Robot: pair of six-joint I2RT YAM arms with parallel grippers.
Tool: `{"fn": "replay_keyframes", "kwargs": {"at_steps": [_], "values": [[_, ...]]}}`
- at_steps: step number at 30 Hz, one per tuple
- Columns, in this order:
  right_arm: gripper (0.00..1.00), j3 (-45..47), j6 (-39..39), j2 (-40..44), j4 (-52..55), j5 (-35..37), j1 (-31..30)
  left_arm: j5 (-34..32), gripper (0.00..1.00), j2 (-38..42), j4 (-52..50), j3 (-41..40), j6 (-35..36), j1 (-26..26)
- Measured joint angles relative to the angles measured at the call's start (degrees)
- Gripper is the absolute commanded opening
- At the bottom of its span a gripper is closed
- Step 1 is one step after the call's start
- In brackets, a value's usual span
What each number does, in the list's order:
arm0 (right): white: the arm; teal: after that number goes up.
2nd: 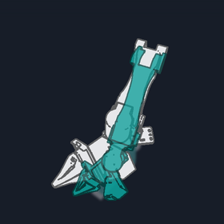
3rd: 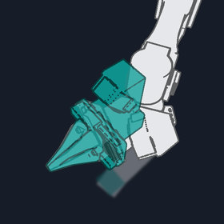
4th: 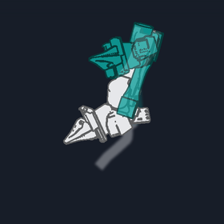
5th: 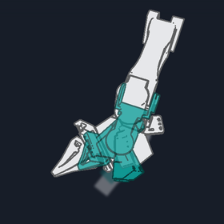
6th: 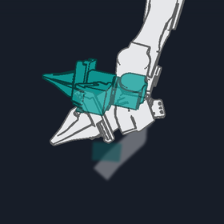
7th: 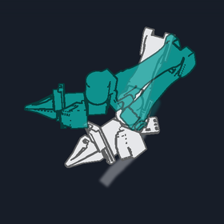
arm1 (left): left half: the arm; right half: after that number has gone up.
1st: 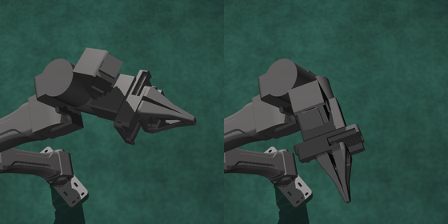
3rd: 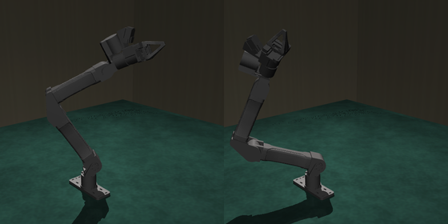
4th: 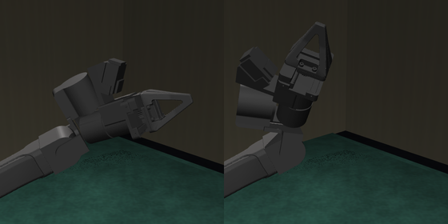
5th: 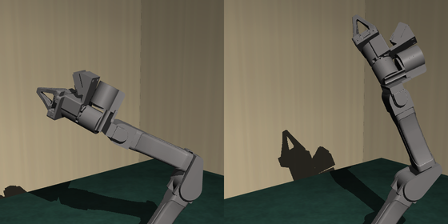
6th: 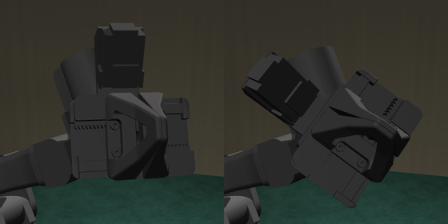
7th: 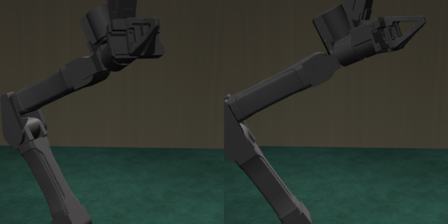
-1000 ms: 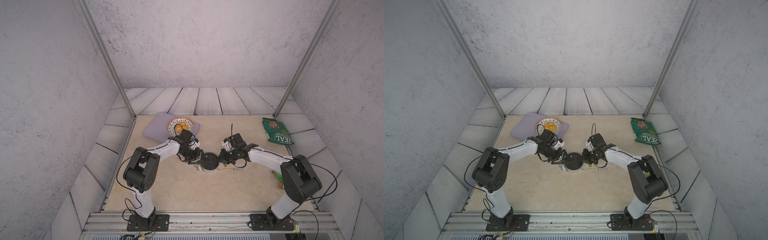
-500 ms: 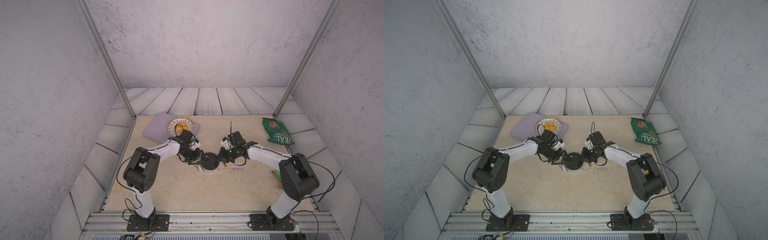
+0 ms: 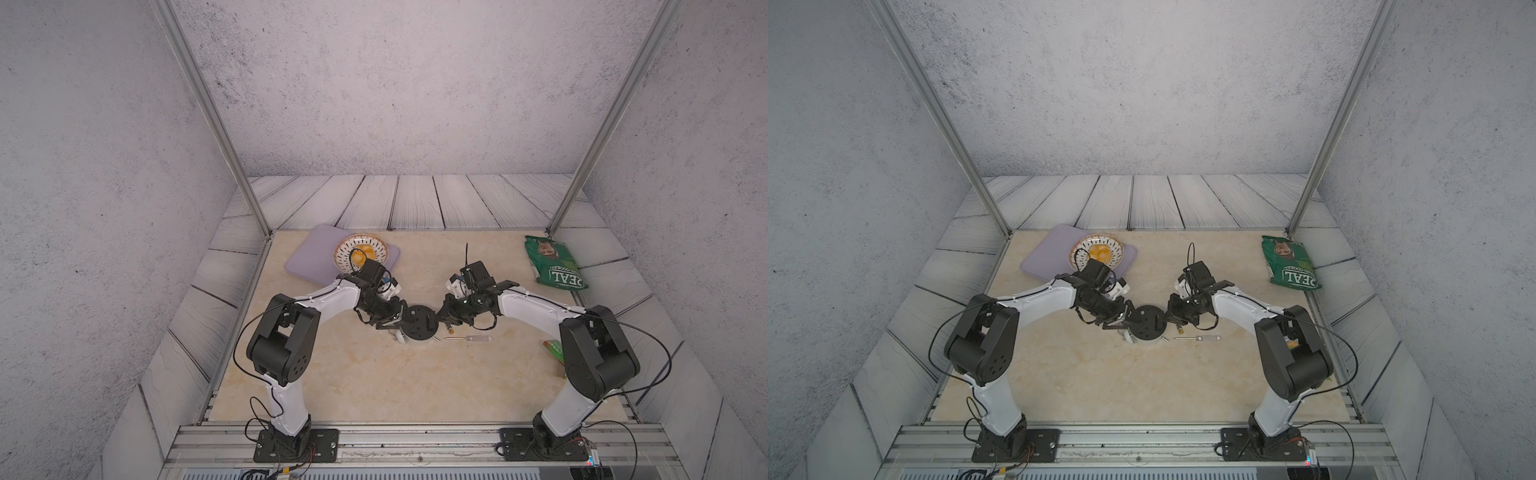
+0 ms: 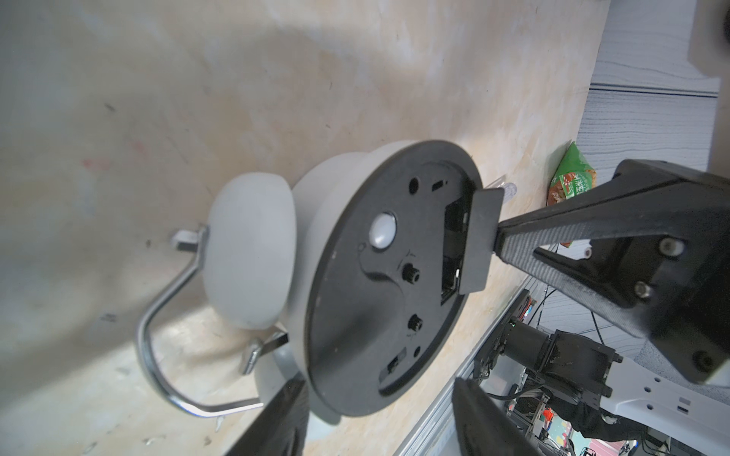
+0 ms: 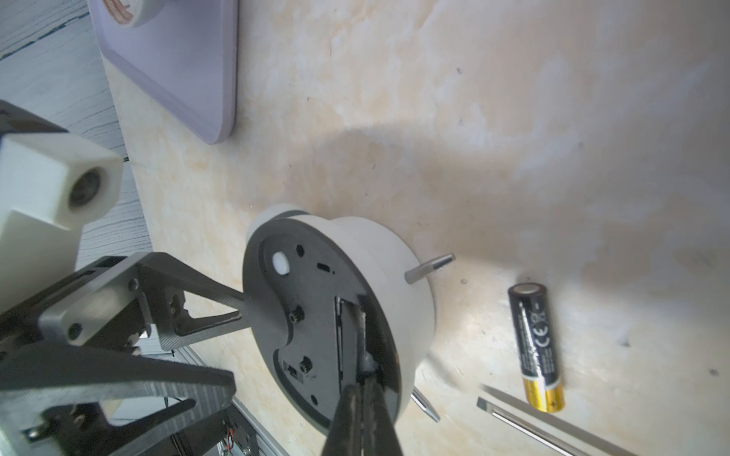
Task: Remove the battery from the alarm
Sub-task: Install the cover on the alarm.
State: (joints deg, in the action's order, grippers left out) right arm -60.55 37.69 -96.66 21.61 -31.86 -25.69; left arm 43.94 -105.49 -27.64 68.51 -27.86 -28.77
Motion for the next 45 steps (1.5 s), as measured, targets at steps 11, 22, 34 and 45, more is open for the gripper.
{"fn": "replay_keyframes", "kwargs": {"at_steps": [11,22,34,45], "values": [[0.00,-0.5,-0.2,-1.7,-0.2,-1.3,0.0,0.0,0.64,0.0,-0.2,0.0,0.6,0.0],[0.00,-0.5,-0.2,-2.3,-1.5,-2.3,0.0,-0.5,0.64,0.0,-0.6,0.1,1.2,-0.3],[0.00,-0.6,-0.5,-3.0,-1.9,-2.7,0.0,-4.4,0.64,0.2,-3.9,1.8,5.2,-1.9],[0.00,-2.3,-2.9,-3.8,0.6,-3.4,0.0,-8.5,0.64,0.2,-6.7,3.3,9.0,-3.3]]}}
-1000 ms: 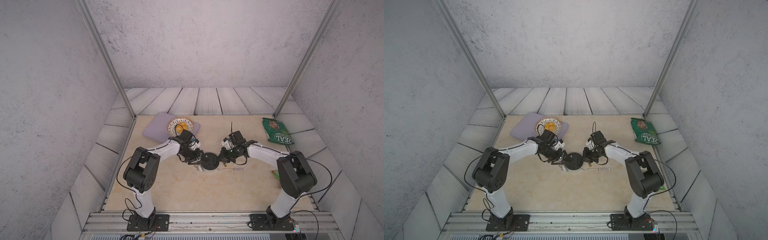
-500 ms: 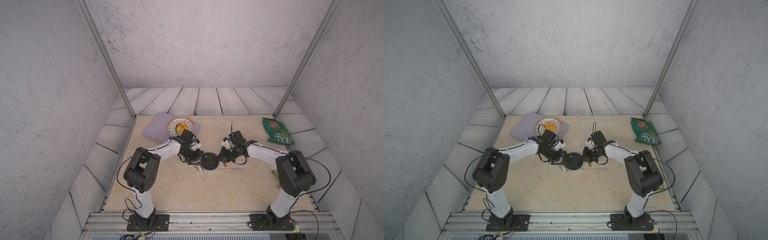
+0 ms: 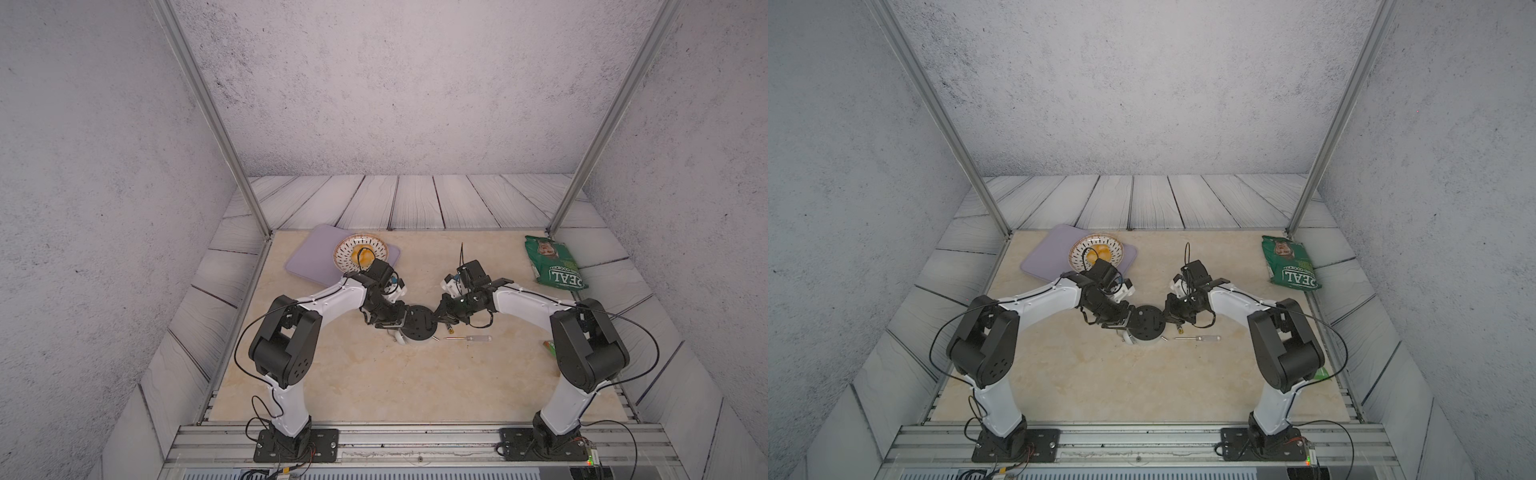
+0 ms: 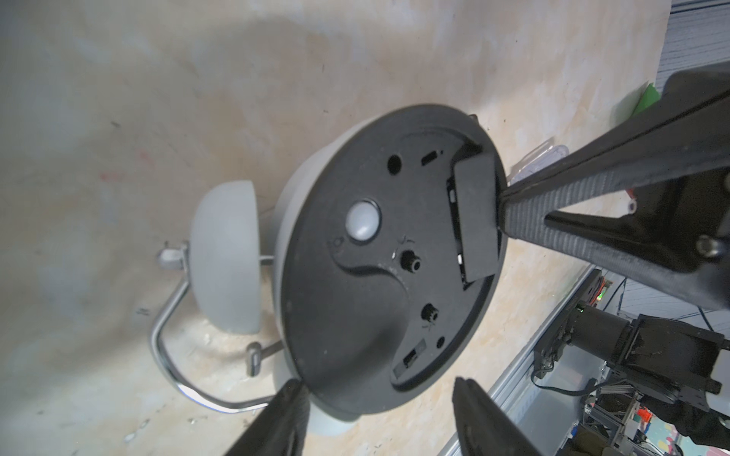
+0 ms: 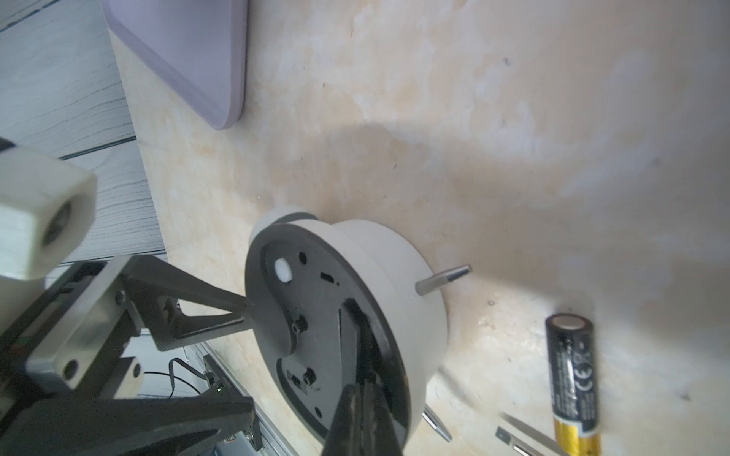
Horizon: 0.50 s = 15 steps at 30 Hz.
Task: Remove the battery from the alarm
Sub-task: Install the cover on the alarm.
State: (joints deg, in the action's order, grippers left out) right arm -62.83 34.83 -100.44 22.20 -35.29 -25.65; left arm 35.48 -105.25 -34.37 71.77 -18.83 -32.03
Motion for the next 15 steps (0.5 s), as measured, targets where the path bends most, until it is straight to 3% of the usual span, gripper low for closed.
{"fn": "replay_keyframes", "kwargs": {"at_steps": [15], "values": [[0.00,-0.8,-1.0,0.0,2.5,-0.3,0.0,-0.3,0.64,0.0,-0.2,0.1,0.6,0.0]]}}
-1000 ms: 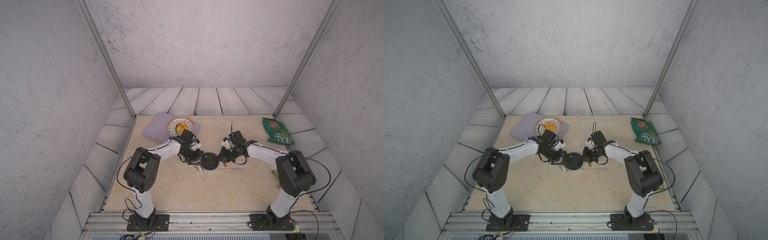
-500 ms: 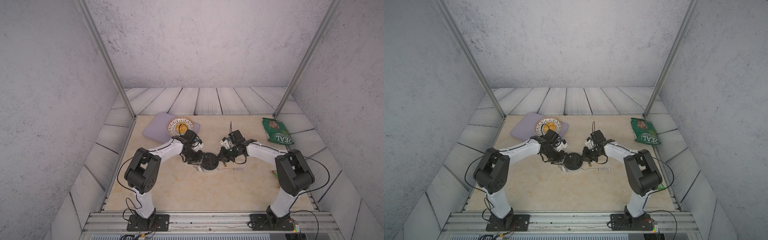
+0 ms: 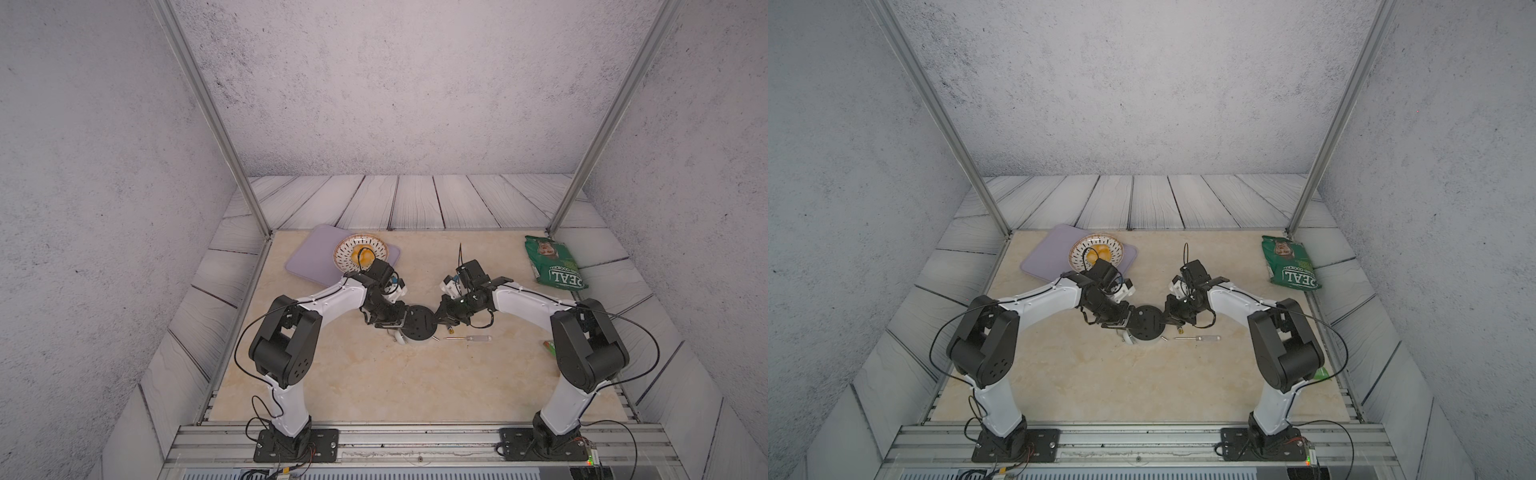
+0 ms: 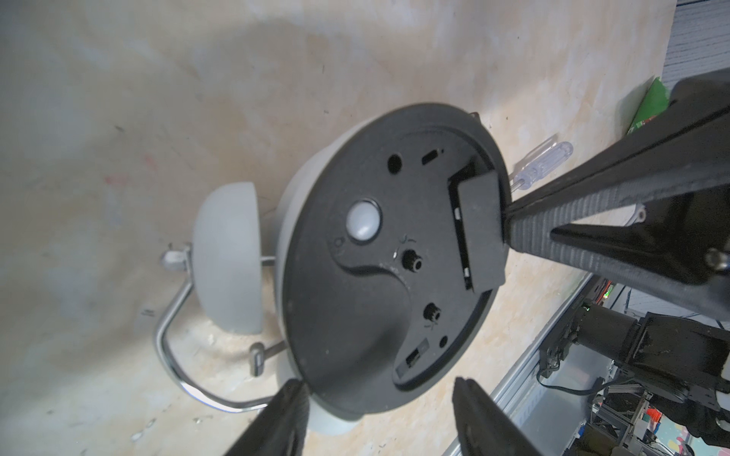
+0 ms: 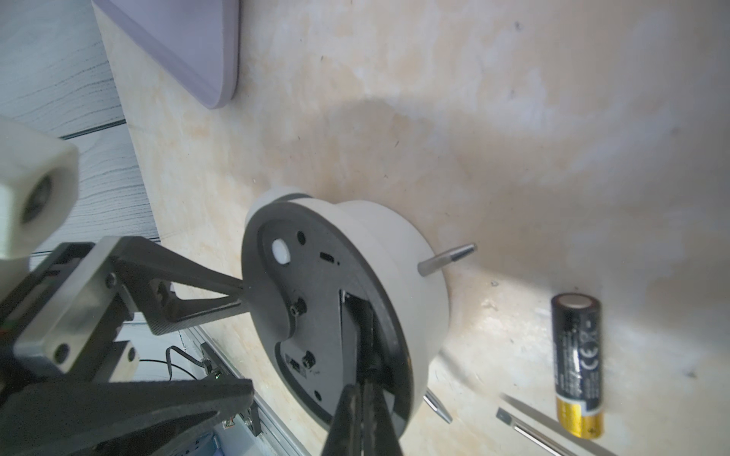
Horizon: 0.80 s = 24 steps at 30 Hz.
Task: Remove the battery from the alarm
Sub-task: Install the cover on the alarm.
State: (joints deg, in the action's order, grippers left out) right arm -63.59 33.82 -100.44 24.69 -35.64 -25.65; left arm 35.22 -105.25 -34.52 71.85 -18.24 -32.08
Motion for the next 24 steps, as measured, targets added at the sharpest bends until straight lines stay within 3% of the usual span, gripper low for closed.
{"fn": "replay_keyframes", "kwargs": {"at_steps": [24], "values": [[0.00,0.0,0.2,0.0,-1.3,1.3,0.0,0.0,0.64,0.0,0.0,0.0,0.0,-0.3]]}}
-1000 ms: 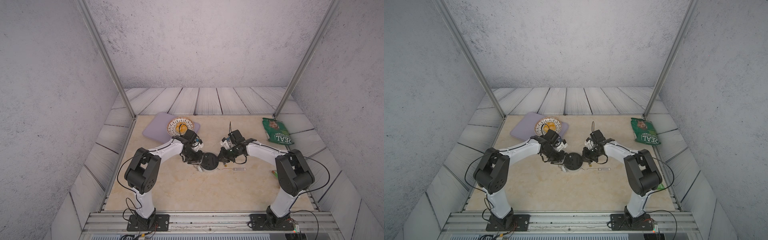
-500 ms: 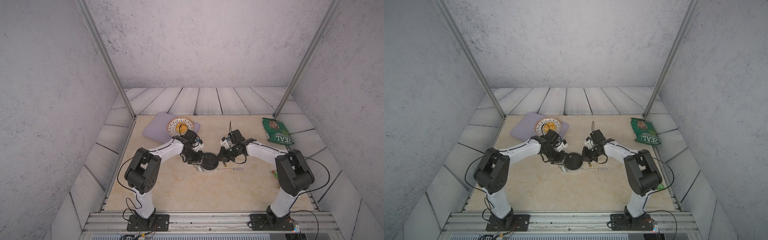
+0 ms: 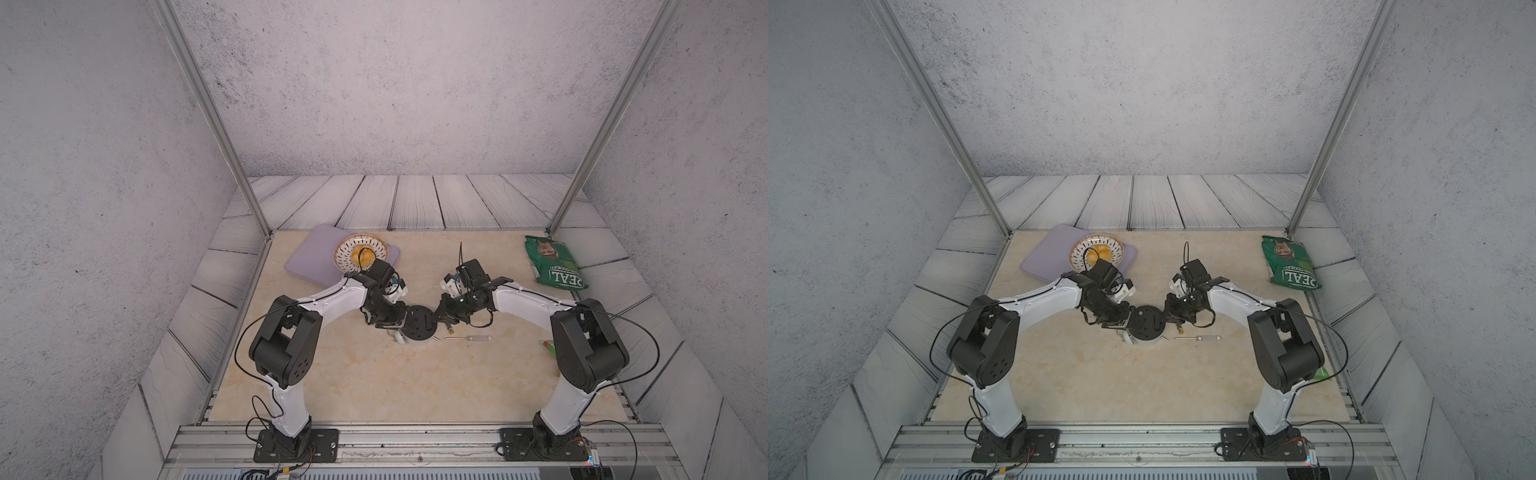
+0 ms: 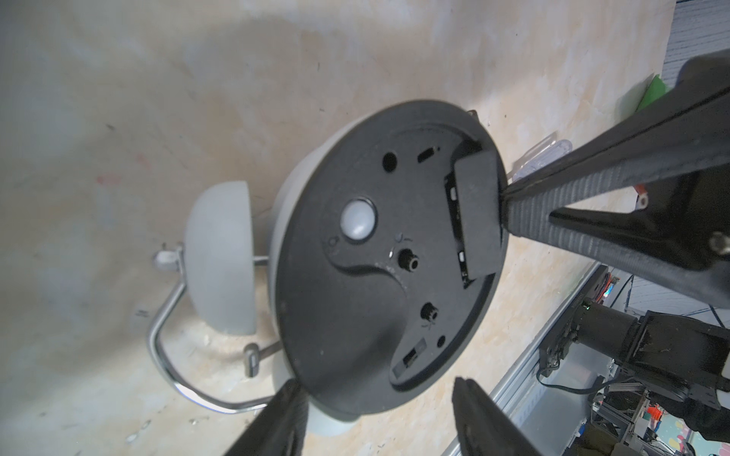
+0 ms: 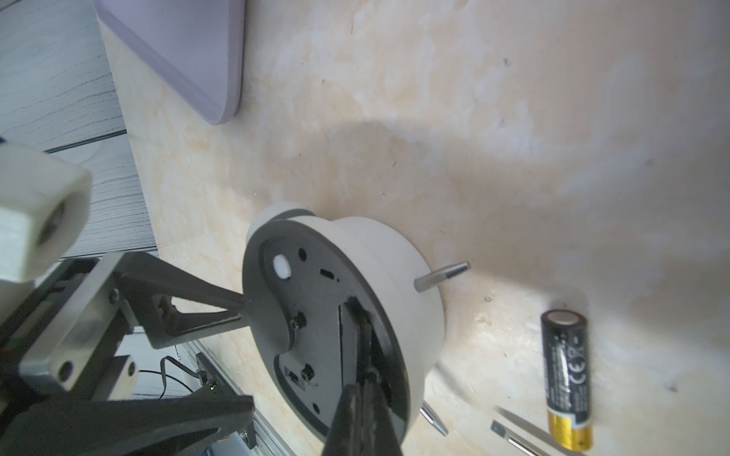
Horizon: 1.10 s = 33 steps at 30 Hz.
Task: Remove the battery from the alarm
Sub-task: Install the cover on the alarm.
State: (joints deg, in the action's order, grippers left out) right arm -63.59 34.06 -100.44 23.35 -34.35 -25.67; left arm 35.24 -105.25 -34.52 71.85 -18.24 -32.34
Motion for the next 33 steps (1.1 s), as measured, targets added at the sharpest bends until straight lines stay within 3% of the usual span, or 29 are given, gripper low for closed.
{"fn": "replay_keyframes", "kwargs": {"at_steps": [33], "values": [[0.00,-0.6,-1.0,-1.4,0.5,-1.7,-0.4,0.0,0.64,0.0,0.0,0.0,0.0,0.0]]}}
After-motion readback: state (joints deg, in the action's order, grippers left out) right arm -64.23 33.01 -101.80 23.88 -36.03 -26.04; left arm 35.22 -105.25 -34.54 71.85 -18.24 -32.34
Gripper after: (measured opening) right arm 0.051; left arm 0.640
